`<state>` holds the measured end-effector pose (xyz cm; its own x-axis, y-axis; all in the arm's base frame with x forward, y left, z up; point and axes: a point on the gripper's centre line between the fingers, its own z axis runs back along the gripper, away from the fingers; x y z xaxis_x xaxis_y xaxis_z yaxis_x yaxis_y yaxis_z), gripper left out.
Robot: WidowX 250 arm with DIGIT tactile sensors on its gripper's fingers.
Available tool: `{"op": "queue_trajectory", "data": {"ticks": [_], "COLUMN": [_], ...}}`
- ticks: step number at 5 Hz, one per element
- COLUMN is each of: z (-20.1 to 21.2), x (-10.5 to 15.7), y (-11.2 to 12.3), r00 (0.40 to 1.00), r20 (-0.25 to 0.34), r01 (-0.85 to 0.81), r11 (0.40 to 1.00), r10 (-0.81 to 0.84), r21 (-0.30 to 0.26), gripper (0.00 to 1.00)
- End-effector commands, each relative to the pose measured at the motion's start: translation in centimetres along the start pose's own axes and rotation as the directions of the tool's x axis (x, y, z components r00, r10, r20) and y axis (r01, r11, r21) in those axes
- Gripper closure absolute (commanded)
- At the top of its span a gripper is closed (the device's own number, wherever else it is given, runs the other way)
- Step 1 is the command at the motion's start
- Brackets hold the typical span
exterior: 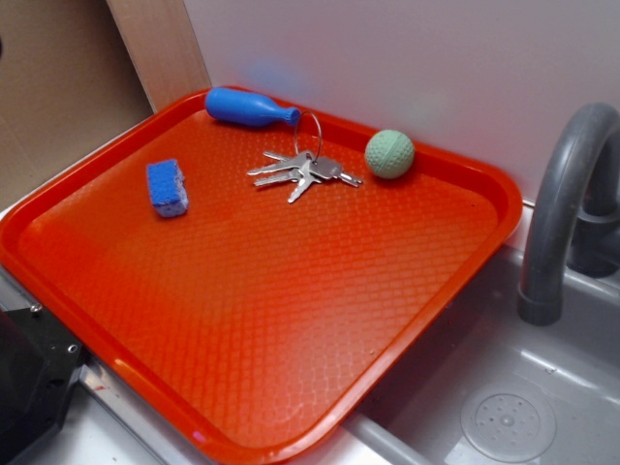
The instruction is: Grab the silver keys.
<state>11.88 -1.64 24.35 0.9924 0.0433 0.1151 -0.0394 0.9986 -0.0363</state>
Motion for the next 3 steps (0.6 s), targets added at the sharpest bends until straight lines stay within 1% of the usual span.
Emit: {"op": "queue_trajectory", "data": {"ticks": [1, 2, 3], "z": [0.0, -2.3, -3.5], "x": [0.0, 4.9, 9.3], "y": [0.0, 2.4, 4.7], "r00": [1.000, 0.990, 0.949], "r20": [0.000, 0.055, 0.045], "r01": [0.000, -0.127, -0.310], "r11": [1.000, 0.992, 0.950], "r10": [0.000, 0.126, 0.311], "r21": [0.000, 0.015, -0.015], "gripper": [0.00, 0.00, 0.00]}}
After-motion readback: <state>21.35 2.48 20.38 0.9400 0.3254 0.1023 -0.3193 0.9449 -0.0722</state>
